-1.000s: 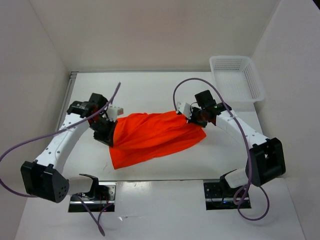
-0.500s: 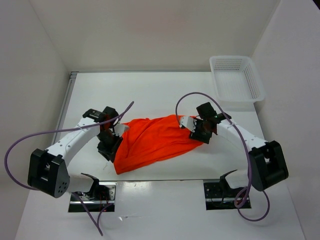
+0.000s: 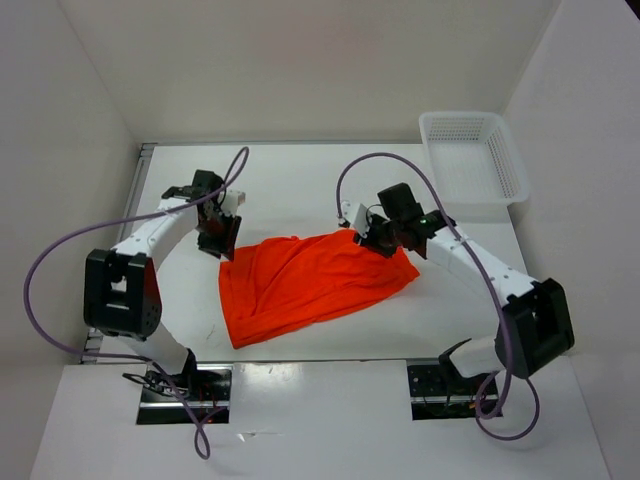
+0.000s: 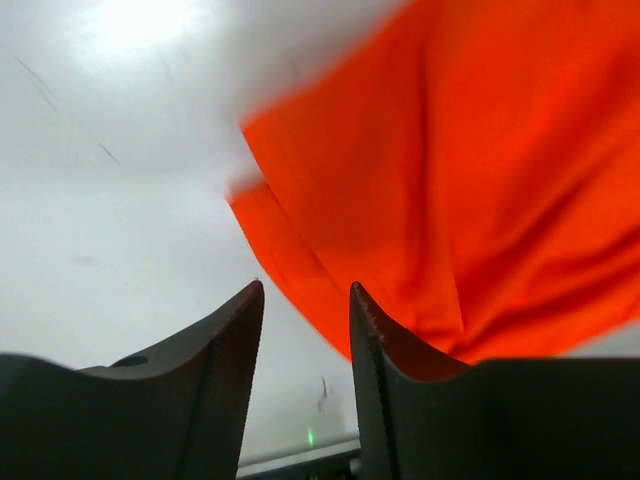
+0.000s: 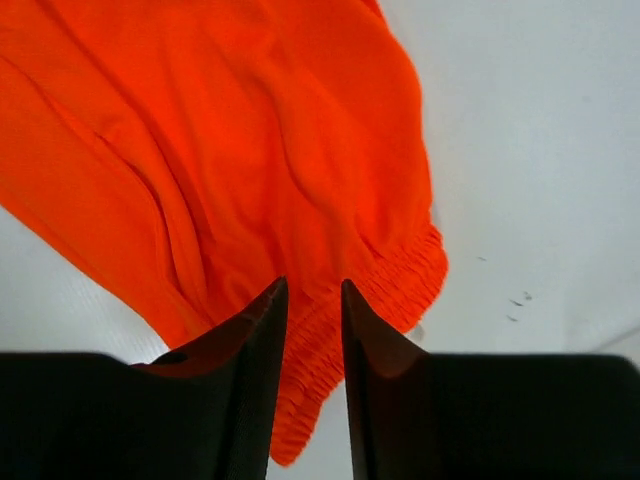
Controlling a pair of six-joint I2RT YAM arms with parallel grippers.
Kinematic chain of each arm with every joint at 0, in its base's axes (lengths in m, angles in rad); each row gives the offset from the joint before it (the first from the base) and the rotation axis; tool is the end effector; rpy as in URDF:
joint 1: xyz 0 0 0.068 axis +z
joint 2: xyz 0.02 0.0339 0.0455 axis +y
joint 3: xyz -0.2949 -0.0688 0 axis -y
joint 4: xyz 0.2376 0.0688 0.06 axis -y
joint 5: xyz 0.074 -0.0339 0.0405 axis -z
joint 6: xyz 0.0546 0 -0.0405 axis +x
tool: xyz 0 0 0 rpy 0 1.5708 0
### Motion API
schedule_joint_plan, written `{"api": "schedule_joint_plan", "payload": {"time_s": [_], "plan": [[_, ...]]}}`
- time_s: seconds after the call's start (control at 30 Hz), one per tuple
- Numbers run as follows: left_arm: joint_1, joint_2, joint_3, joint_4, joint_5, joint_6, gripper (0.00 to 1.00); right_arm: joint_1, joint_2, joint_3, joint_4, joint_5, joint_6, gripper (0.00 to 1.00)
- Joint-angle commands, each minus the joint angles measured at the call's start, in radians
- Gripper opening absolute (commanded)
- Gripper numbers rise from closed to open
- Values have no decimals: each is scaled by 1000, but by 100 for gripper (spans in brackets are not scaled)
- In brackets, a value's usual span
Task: Fold and stack the shorts
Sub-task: Fold the shorts
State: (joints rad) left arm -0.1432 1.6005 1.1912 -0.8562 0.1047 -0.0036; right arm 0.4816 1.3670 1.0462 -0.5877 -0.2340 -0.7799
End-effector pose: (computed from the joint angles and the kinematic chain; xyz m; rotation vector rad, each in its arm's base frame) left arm 0.3052 -0.0498 0.2464 0.2209 2.8309 -0.1804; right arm 0.2448 0.1422 0.2841 -1.5246 1.9199 0.1596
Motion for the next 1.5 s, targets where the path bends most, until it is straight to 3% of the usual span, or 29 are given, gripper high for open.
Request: {"api": "schedule_joint_plan", "payload": {"time_s": [0.0, 0.47, 0.57, 0.6, 0.63, 0.73, 0.9, 1.1, 1.13, 1.17, 1.27, 1.3, 1.47], "plan": [[30, 68, 73, 170, -3, 4, 48, -1, 46, -49, 145, 16, 77, 29], [39, 268, 56, 249, 93, 4, 49, -1, 132, -245, 178, 189, 53, 10], [39, 297, 39, 226, 113, 4, 36, -1, 132, -276, 169, 209, 16, 8], [39, 297, 24, 226, 122, 4, 28, -1, 132, -276, 160, 209, 16, 7], [39, 297, 13, 226, 122, 4, 12, -1, 132, -276, 160, 209, 4, 7], [63, 248, 33, 226, 84, 4, 0, -1, 121, -285, 138, 209, -15, 3], [149, 200, 152, 140, 35, 4, 0, -1, 96, -296, 126, 248, -27, 0], [149, 168, 53, 131, -24, 4, 2, -1, 47, -264, 126, 239, 33, 0], [140, 168, 44, 131, -1, 4, 5, -1, 47, -253, 126, 225, 48, 4], [123, 168, 44, 118, 10, 4, 17, -1, 47, -217, 126, 214, 101, 11], [114, 156, 34, 118, 47, 4, 30, -1, 47, -108, 126, 170, 219, 27], [114, 156, 45, 108, 47, 4, 35, -1, 47, -80, 126, 142, 249, 37], [149, 147, 67, 71, 38, 4, 44, -87, 85, 52, 221, 75, 517, 55]]}}
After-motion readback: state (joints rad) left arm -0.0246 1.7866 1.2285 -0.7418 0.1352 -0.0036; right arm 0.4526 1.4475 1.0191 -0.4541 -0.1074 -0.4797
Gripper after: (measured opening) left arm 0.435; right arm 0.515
